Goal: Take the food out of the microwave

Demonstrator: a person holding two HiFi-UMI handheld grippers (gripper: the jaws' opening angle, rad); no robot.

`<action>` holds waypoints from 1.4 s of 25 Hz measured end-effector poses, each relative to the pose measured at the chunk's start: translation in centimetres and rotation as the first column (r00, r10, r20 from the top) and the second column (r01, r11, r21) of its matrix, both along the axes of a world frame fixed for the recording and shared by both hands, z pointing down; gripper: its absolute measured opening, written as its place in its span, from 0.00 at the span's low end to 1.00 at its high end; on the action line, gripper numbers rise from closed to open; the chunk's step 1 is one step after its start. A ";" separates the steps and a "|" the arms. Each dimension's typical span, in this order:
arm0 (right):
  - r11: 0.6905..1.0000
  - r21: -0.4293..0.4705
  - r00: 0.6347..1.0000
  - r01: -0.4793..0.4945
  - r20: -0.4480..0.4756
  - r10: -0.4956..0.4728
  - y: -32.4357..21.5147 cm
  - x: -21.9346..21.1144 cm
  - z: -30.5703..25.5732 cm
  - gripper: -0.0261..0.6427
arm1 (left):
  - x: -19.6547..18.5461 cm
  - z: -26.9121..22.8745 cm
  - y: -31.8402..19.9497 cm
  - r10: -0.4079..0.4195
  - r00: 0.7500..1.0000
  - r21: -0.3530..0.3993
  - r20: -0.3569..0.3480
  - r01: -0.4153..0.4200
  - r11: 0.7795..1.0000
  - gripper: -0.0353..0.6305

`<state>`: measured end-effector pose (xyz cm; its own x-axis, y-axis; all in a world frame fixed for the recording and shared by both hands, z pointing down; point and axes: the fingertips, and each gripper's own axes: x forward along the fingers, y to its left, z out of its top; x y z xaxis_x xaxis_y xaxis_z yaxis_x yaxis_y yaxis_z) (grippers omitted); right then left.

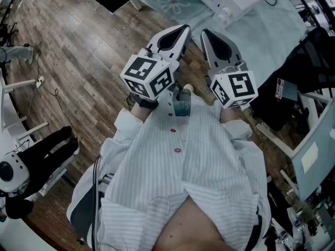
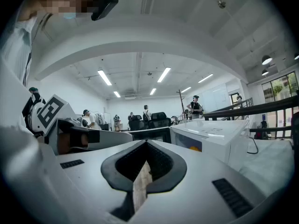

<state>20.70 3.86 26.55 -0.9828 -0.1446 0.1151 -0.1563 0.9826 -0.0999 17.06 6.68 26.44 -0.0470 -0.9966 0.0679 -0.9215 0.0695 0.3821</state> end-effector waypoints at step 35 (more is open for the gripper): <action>0.998 -0.032 0.998 -0.058 0.010 0.059 -0.8 -14.7 0.0 0.09 | -15.4 0.2 -0.2 0.036 0.999 0.012 0.010 -0.036 0.999 0.06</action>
